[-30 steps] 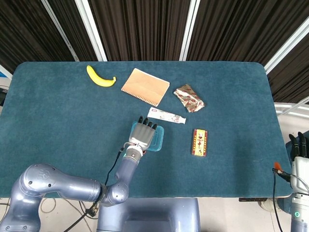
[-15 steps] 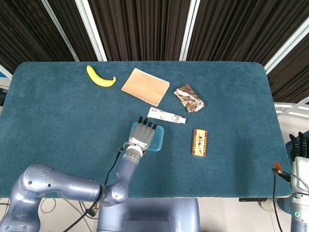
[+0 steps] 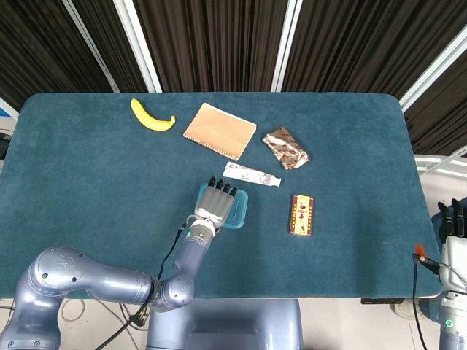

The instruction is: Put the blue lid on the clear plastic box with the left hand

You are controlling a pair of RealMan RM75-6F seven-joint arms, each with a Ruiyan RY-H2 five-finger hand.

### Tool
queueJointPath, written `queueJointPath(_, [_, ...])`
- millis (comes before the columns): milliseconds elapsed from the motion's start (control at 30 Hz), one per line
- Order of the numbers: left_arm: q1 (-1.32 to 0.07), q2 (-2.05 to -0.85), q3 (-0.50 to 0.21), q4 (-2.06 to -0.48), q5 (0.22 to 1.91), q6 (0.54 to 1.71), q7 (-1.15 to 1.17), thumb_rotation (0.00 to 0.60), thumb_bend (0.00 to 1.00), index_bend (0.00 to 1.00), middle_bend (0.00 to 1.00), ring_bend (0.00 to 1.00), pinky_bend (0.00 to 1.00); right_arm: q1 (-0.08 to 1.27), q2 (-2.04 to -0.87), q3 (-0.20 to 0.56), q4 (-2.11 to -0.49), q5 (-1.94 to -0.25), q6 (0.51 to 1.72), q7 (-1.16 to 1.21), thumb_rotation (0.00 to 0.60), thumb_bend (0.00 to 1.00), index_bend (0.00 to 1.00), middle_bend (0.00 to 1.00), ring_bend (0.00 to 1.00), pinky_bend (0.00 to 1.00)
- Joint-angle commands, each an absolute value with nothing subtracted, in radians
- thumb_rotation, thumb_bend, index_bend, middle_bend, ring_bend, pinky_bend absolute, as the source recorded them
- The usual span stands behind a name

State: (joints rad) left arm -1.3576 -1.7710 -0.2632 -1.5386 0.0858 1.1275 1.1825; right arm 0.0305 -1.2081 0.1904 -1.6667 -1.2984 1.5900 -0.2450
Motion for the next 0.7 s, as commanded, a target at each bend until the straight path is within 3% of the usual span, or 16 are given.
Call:
queueJointPath(33, [-1.358,-1.771,-0.263,-1.54,0.087,1.127,1.183,0.6,0.13,0.07,0.06,0.0,0.0,0.03,-1.208,0.191,-1.667,-1.298,1.59,-0.246,0.6,0.3,0.11,0.03,0.0,0.0])
queueJointPath(700, [-1.358,-1.708,-0.262,-1.681,0.102,1.24,1.235,0.6,0.13,0.06,0.04,0.0,0.0,0.031,-1.208,0.19,-1.668,-1.292,1.585,-0.254,0.6,0.3,0.11,0.03,0.0,0.0])
